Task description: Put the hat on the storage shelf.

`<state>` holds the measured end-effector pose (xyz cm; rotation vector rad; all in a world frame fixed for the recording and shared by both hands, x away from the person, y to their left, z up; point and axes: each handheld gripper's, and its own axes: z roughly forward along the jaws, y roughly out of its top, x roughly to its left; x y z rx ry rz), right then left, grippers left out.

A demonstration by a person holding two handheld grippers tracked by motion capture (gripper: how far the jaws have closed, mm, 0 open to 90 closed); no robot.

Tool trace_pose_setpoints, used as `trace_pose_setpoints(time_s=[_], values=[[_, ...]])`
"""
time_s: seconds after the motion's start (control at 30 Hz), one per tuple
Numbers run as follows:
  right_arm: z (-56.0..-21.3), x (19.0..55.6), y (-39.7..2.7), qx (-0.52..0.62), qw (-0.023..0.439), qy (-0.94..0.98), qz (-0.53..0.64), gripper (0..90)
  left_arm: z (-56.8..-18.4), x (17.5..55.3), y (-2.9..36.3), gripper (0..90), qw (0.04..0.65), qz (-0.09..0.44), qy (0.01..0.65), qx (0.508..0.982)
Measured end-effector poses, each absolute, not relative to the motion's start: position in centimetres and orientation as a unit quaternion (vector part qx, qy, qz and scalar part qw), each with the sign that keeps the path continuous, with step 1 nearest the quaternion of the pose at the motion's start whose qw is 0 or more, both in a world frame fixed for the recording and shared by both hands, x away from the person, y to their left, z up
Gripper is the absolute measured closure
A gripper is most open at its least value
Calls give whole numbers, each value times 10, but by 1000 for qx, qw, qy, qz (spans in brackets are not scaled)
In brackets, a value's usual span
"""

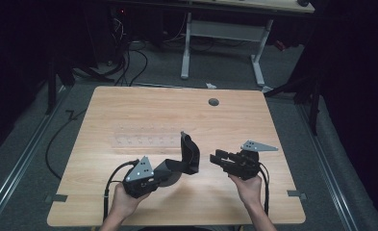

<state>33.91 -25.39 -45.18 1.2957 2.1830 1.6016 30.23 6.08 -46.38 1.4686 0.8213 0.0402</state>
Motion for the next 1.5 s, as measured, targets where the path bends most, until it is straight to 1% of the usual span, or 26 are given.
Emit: trace_pose_setpoints(time_s=[0.1, 0.23, 0.4, 0.43, 0.47, 0.53, 0.63, 0.67, 0.7, 0.97, 1.07, 1.13, 1.2, 1.5], values=[[-463, 341, -264, 450, 98, 730, 505, 557, -463, 304, 64, 866, 669, 21, 372, 643], [-480, 345, -278, 478, 117, 726, 480, 532, -461, 306, 66, 867, 670, 14, 381, 637], [-502, 350, -285, 507, 159, 735, 422, 497, -459, 309, 67, 867, 674, 13, 390, 628], [-502, 350, -285, 507, 159, 735, 422, 497, -459, 309, 67, 866, 674, 13, 390, 628], [-511, 352, -289, 521, 166, 733, 406, 479, -458, 310, 68, 867, 677, 14, 394, 622], [-515, 354, -292, 526, 170, 730, 402, 470, -457, 311, 70, 866, 679, 17, 398, 617], [-518, 355, -295, 536, 192, 725, 388, 450, -454, 313, 73, 866, 682, 25, 402, 611], [-518, 355, -295, 536, 192, 725, 388, 450, -454, 313, 73, 866, 682, 25, 402, 611], [-519, 356, -296, 538, 208, 725, 376, 436, -452, 315, 77, 866, 685, 28, 404, 605], [-528, 357, -291, 537, 237, 741, 326, 415, -446, 320, 88, 866, 693, 37, 418, 586], [-530, 357, -288, 527, 257, 749, 309, 400, -446, 321, 92, 866, 692, 42, 424, 583], [-530, 357, -288, 527, 256, 749, 309, 397, -445, 323, 95, 865, 692, 45, 429, 579], [-531, 359, -292, 538, 238, 744, 317, 387, -444, 324, 97, 865, 693, 48, 431, 576], [-531, 361, -292, 538, 240, 744, 315, 383, -435, 331, 112, 865, 696, 70, 438, 565]])
